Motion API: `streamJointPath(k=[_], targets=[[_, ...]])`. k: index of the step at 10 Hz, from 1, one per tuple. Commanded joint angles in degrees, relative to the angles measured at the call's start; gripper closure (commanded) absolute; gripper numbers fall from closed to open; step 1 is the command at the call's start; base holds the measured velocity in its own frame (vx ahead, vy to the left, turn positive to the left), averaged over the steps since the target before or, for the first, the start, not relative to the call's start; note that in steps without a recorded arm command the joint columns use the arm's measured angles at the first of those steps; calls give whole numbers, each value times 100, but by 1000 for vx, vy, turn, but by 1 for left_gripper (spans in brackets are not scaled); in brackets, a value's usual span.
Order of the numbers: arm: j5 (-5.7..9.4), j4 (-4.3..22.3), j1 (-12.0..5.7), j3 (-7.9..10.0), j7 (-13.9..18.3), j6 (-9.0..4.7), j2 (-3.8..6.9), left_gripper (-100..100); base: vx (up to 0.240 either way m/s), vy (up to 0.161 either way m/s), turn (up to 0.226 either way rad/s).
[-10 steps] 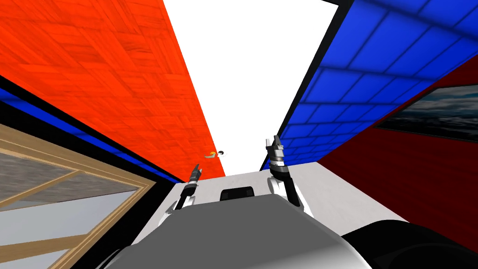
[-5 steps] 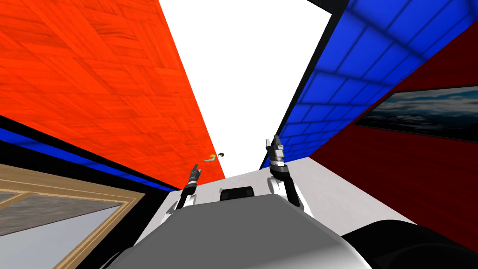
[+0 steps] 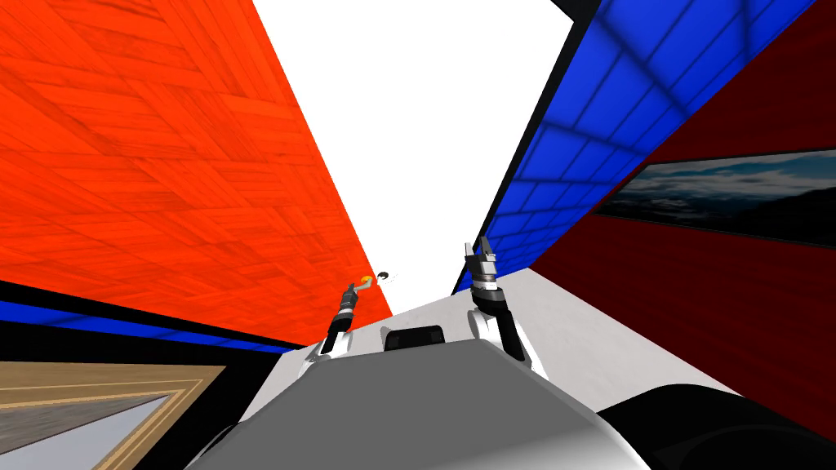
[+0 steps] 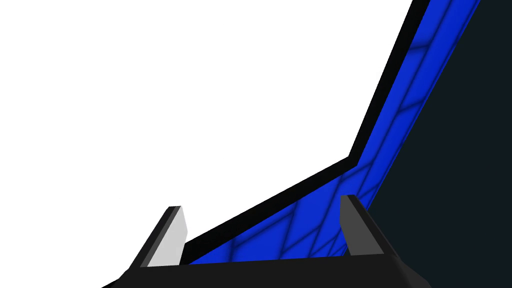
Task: Pull the door open
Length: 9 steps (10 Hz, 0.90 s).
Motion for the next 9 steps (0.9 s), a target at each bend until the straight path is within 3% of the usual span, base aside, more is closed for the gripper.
streamJointPath(k=[1,5,6,7,9], targets=[[2,8,5,4,0,-7,4,100,-21,3,9],[2,8,5,4,0,-7,4,100,-6,1,-4],[54,84,172,107,79,-54,206,100,-70,-5,-44],[54,84,172,107,79,-54,206,100,-80,-22,-28],[70,133,286,127,188,-141,349,100,-70,-39,-55]])
